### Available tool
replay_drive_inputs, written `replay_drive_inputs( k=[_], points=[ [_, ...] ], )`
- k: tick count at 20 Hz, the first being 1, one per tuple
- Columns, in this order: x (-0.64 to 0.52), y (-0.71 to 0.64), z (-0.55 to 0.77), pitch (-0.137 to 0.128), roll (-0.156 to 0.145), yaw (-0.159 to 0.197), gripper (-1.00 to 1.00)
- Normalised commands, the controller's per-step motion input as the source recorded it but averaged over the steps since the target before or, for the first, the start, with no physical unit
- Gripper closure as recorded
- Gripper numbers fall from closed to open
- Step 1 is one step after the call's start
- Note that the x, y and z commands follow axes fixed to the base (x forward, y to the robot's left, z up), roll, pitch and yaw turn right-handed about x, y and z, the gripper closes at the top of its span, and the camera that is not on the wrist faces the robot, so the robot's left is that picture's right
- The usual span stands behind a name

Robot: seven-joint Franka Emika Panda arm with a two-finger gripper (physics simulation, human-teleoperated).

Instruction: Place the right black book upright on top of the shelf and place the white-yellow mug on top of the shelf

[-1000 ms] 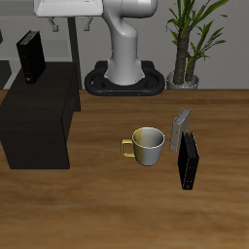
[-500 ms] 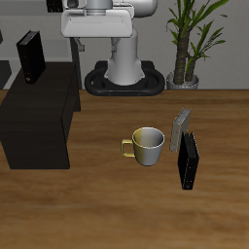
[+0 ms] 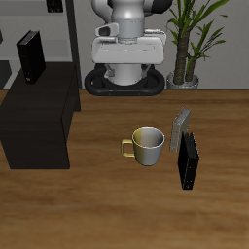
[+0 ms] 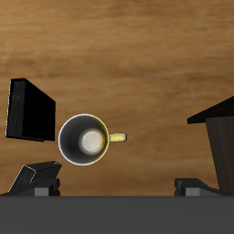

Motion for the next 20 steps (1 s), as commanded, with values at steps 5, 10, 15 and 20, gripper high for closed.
replay_drive_inputs(
  k=[5,10,15,20],
  points=[
    [0.17,0.45,-0.28,-0.005,0.036,-0.039,-1.0],
    [0.18,0.19,-0.32,0.022,-0.013,0.032,-1.0],
    [0.21,0.23,-0.32,0.025,-0.033,0.043,-1.0],
    [0.06,0.25,-0.27,0.037,-0.019,0.018,-1.0]
  ],
)
